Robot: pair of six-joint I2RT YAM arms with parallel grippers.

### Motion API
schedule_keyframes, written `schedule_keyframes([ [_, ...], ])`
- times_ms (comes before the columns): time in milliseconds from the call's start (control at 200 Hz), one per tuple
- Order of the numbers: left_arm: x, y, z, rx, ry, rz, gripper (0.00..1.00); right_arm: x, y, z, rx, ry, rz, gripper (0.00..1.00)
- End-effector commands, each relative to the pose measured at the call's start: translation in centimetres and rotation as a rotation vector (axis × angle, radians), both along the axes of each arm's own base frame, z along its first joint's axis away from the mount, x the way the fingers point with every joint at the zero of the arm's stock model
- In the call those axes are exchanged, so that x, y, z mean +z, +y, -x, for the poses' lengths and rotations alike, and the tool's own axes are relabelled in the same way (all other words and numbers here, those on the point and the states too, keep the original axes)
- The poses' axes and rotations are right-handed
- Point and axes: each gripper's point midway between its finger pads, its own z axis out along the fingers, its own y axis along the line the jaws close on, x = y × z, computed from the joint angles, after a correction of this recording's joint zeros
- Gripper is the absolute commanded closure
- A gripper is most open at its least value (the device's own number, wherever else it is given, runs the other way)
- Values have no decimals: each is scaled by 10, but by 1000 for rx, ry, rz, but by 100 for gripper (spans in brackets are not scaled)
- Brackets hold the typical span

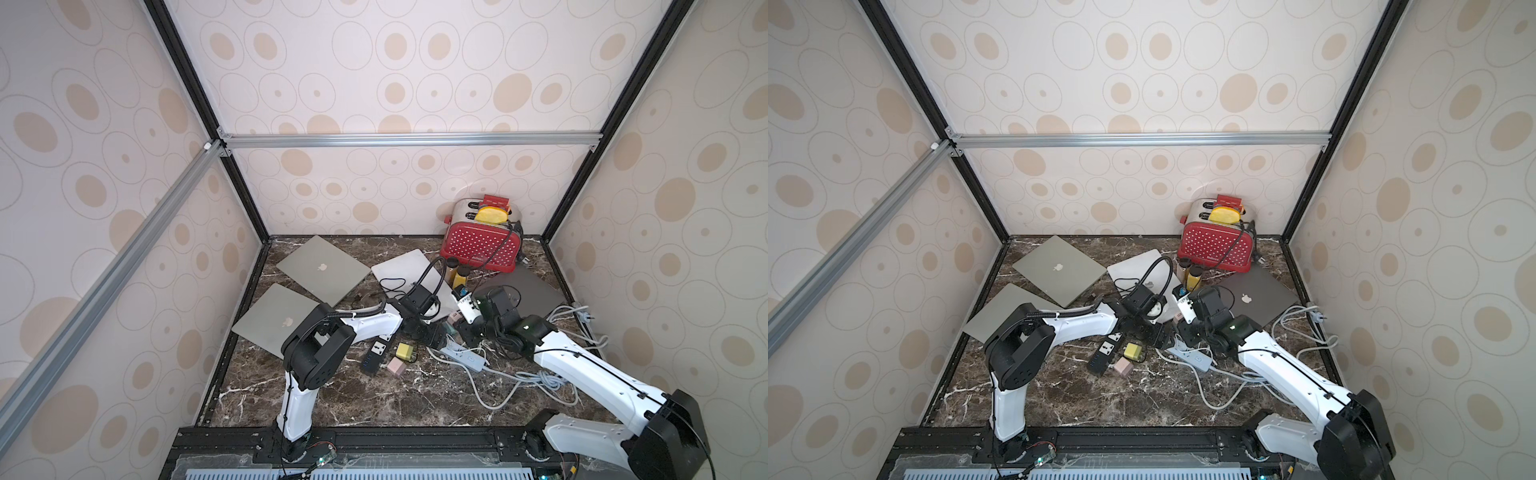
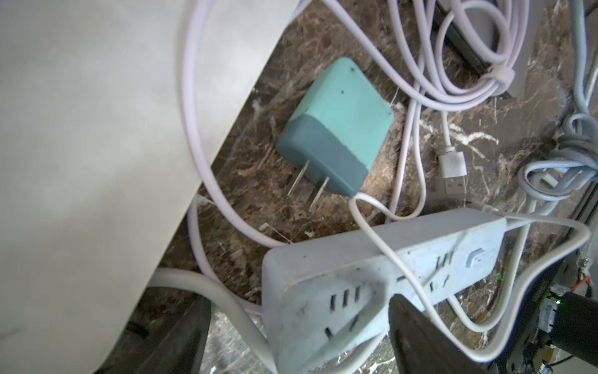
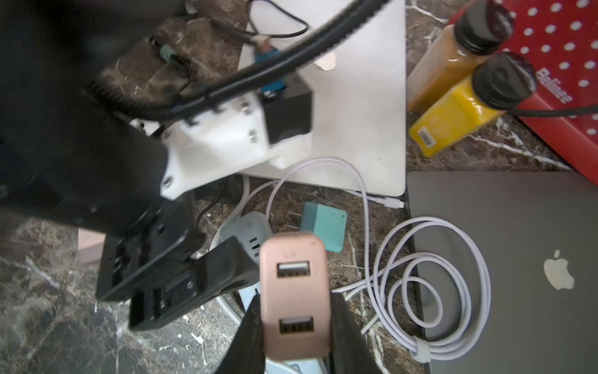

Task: Unplug the laptop charger
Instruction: Place the plug at the center of the board.

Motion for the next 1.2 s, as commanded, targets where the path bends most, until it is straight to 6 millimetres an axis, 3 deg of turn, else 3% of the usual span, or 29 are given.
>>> schedule_keyframes([
  [0, -64, 52, 59, -27, 223, -260, 9, -33, -29, -4, -113, 152, 36, 100],
  [140, -41, 48, 53, -29, 171, -206, 1, -46, -36, -9, -153, 183, 79, 100],
  [315, -20, 38, 47, -51, 120, -104, 1, -66, -25, -6, -120, 267, 34, 100],
  [416, -1, 35, 39, -42, 60, -74, 1, -79, -28, 0, -122, 321, 61, 95],
  [521, 19, 35, 31, -35, 4, -52, 1, -83, -31, 2, -127, 340, 82, 82],
  [636, 48, 47, 18, -19, -102, -71, 1, -78, -33, -3, -148, 308, 84, 55],
  [766, 92, 70, -3, 26, -296, -114, 1, -56, -34, -18, -171, 220, 72, 39],
  [881, 143, 89, -16, 67, -462, -103, 1, -26, -32, -32, -160, 130, 62, 25],
  [901, 152, 94, -19, 87, -492, -101, 1, -20, -34, -34, -164, 113, 69, 18],
  [916, 160, 98, -22, 107, -517, -96, 1, -15, -35, -36, -169, 96, 74, 5],
  [931, 167, 102, -24, 128, -539, -90, 1, -10, -37, -38, -174, 80, 80, 1],
  [1031, 209, 145, -45, 362, -709, -34, 1, 34, -64, -49, -258, -70, 129, 0],
  [1107, 231, 206, -55, 688, -856, -112, 1, 69, -82, -52, -299, -221, 112, 0],
  [1197, 242, 227, -61, 703, -989, -143, 1, 98, -100, -56, -343, -373, 38, 0],
])
